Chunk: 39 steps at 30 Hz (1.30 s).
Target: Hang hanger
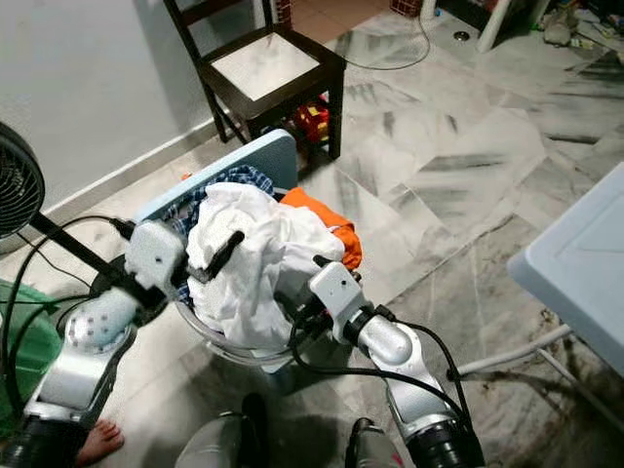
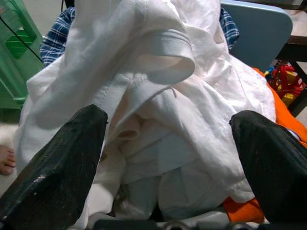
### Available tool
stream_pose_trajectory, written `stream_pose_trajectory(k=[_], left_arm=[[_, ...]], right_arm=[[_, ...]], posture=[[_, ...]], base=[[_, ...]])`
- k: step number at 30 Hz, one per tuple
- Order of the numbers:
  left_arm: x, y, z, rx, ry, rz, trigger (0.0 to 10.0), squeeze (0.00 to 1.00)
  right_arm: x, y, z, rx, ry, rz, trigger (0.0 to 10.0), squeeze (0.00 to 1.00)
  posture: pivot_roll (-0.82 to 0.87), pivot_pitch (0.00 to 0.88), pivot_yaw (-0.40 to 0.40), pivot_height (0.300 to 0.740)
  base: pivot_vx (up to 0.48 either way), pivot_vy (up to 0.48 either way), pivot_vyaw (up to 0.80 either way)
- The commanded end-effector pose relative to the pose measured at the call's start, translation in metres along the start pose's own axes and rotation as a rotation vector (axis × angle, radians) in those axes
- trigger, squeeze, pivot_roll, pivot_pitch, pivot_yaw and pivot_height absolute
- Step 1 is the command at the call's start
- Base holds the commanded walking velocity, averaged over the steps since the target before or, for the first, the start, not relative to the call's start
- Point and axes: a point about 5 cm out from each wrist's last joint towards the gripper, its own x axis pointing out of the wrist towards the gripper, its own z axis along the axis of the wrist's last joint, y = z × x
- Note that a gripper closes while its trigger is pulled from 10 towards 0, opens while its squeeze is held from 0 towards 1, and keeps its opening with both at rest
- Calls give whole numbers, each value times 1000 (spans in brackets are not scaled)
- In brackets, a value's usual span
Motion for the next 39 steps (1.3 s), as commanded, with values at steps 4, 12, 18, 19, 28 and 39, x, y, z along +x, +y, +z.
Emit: stream_pose_trajectory(k=[4, 12, 18, 19, 28, 39], left_arm=[[5, -10, -20, -114, 97, -80, 10000, 0], [7, -15, -28, -169, 139, -118, 10000, 0], [4, -13, -41, -208, 203, -164, 0, 0], [3, -12, -42, -221, 214, -168, 0, 0], [-12, -16, -49, -208, 243, -224, 0, 0], [-35, -35, -57, -131, 251, -264, 0, 0]], right_arm=[[-1, 7, -4, 2, 14, 14, 10000, 1000], [-5, 3, -6, 6, 20, -6, 10000, 1000], [-4, 6, -6, 8, 20, 3, 10000, 1000], [-3, 6, -6, 6, 20, 5, 10000, 1000], [-2, 4, -5, 4, 19, 0, 10000, 1000], [-1, 7, -7, 8, 24, 1, 10000, 1000]], posture=[[-18, 285, 82, 740], [-27, 285, 91, 740], [-19, 285, 91, 740], [-18, 286, 92, 740], [-12, 286, 94, 740], [-4, 287, 93, 740]], base=[[0, 0, 0], [0, 0, 0], [0, 0, 0], [0, 0, 0], [0, 0, 0], [0, 0, 0]])
